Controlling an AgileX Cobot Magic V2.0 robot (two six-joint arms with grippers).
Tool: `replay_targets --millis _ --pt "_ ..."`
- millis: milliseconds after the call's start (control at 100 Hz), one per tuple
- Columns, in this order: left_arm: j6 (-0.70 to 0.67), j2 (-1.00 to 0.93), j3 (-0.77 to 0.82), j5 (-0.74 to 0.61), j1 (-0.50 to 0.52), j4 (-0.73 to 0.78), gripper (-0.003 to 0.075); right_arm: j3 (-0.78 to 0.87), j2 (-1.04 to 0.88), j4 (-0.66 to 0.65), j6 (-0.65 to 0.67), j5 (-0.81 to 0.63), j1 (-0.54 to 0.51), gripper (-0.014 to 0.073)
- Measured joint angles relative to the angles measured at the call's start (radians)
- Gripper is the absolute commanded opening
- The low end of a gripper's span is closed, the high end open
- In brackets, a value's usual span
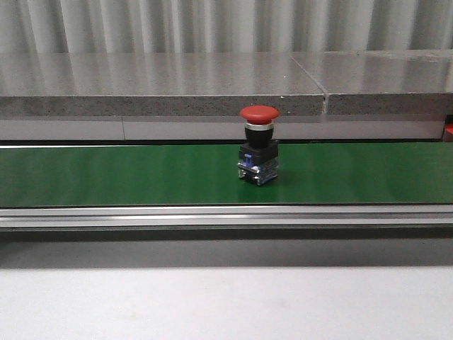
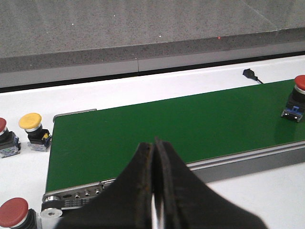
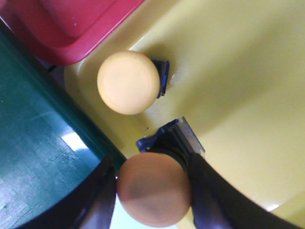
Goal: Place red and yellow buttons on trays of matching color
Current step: 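Carry the yellow button into the yellow tray and open the right gripper, then lower the right gripper onto the arriving red button and grasp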
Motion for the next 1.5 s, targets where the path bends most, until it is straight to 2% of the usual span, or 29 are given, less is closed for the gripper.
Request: replay_targets --millis 260,550,880,1230,1500 --pt "0.000 0.000 0.000 0.000 0.000 0.000 -0.0020 0.000 0.056 -0.008 0.000 -0.011 -0.002 0.0282" --pt "0.000 0.000 0.000 0.000 0.000 0.000 -0.0020 0.004 0.063 -0.011 0.000 -0.020 -0.002 0.0463" --pt "0.000 0.000 0.000 0.000 0.000 0.000 -0.0020 0.004 0.039 -0.032 0.000 -0.040 -0.002 0.0463" --pt "0.000 0.000 0.000 0.000 0.000 0.000 -0.0020 0.004 -0.134 -0.032 0.000 -0.049 0.003 0.0456" --pt "0.000 0.000 0.000 0.000 0.000 0.000 -0.0020 0.006 -0.228 -0.035 -0.004 -0.021 0.127 0.0456"
